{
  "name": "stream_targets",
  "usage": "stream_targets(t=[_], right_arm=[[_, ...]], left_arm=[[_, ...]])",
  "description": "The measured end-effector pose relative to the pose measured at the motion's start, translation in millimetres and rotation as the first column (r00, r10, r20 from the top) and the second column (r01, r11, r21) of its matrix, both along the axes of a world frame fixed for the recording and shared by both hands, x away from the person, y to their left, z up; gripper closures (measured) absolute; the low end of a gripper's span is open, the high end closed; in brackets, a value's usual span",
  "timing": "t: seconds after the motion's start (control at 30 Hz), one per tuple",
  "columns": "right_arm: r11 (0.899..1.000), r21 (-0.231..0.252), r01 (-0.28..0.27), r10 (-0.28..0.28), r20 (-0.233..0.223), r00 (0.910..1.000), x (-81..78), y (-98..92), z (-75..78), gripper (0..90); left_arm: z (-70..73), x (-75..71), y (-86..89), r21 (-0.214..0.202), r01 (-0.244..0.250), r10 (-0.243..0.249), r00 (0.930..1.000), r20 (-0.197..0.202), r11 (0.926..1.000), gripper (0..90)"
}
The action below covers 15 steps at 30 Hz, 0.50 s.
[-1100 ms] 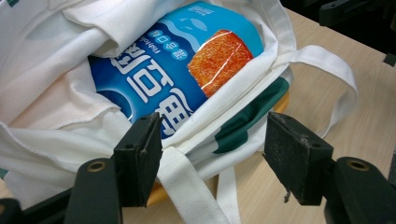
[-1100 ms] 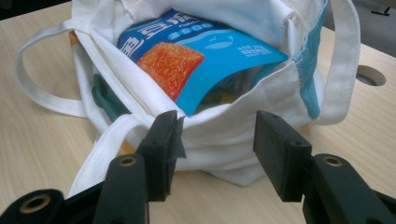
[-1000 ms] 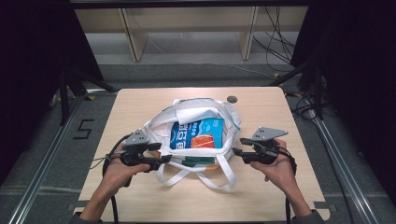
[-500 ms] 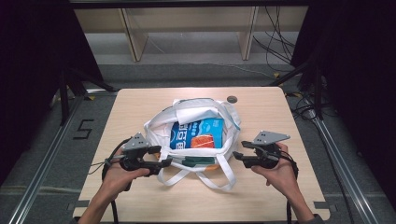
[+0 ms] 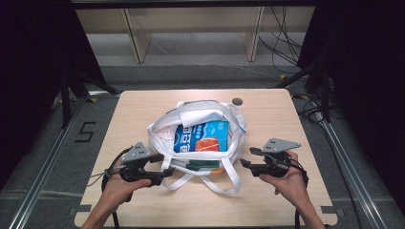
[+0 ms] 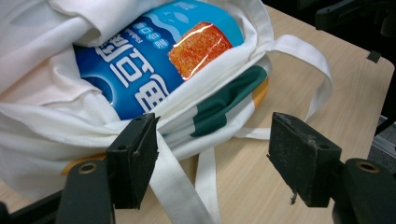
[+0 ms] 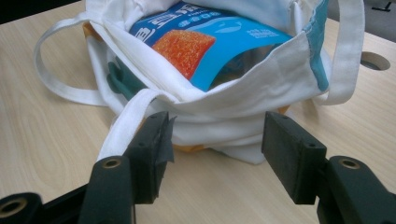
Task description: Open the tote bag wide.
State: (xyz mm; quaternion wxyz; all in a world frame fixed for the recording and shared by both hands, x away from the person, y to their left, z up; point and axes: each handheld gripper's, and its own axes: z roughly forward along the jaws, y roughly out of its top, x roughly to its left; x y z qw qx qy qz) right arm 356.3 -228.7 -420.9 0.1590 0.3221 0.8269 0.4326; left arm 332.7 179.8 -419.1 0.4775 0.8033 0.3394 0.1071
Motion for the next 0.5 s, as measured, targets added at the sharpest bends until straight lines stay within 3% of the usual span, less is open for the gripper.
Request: stream_targets(t=[0.07,0.1,0.13,0.2,0.27,0.3,0.37,0.43,0.47,0.5], right_arm=[[1.0,0.014,0.017,-0.017,-0.012,0.9998,-2.8,-0.1,-1.8,42.2],[1.0,0.005,0.014,-0.014,0.01,0.9999,-2.1,-1.9,-2.4,42.0],[1.0,0.012,0.011,-0.011,-0.017,0.9998,-4.0,-1.6,-2.7,41.8],[1.0,0.013,0.009,-0.01,0.016,0.9998,-3.9,-3.5,-4.9,41.2],[0.999,0.032,0.019,-0.019,-0.017,0.9997,-7.6,-3.2,-6.4,40.9],[1.0,0.024,0.006,-0.007,0.018,0.9998,-6.2,-4.9,-7.3,40.8],[0.999,0.035,0.01,-0.01,0.021,0.9997,-8.3,-5.7,-8.7,39.4],[0.999,0.042,0.013,-0.013,-0.006,0.9999,-11.9,-5.7,-9.6,36.3],[0.999,0.047,0.023,-0.024,0.016,0.9996,-12.0,-6.2,-11.0,34.2],[0.998,0.052,0.028,-0.027,-0.018,0.9995,-15.1,-5.6,-11.3,34.1]], left_arm=[[-2.2,-3.1,0.7,0.005,-0.008,0.008,1.0,0.0,1.0,32.2],[-3.1,-4.0,1.8,0.01,0.003,-0.003,1.0,-0.003,0.9999,32.0],[-4.3,-5.6,1.7,0.006,-0.002,0.002,1.0,-0.001,1.0,31.7],[-6.8,-8.0,2.1,0.003,0.006,-0.006,1.0,-0.001,1.0,30.9],[-9.5,-10.9,0.9,-0.009,-0.002,0.002,1.0,0.004,1.0,30.0],[-10.1,-11.9,1.6,-0.003,0.007,-0.007,1.0,0.007,1.0,29.7],[-12.9,-14.1,1.2,-0.006,0.002,-0.002,0.9999,0.013,1.0,28.8],[-14.9,-16.2,1.1,0.001,0.0,0.0,1.0,0.009,1.0,27.5],[-15.6,-16.6,1.6,0.0,0.005,-0.005,0.9999,0.011,1.0,26.7],[-17.6,-17.5,1.0,-0.021,-0.003,0.003,0.9999,0.012,0.9998,26.3]])
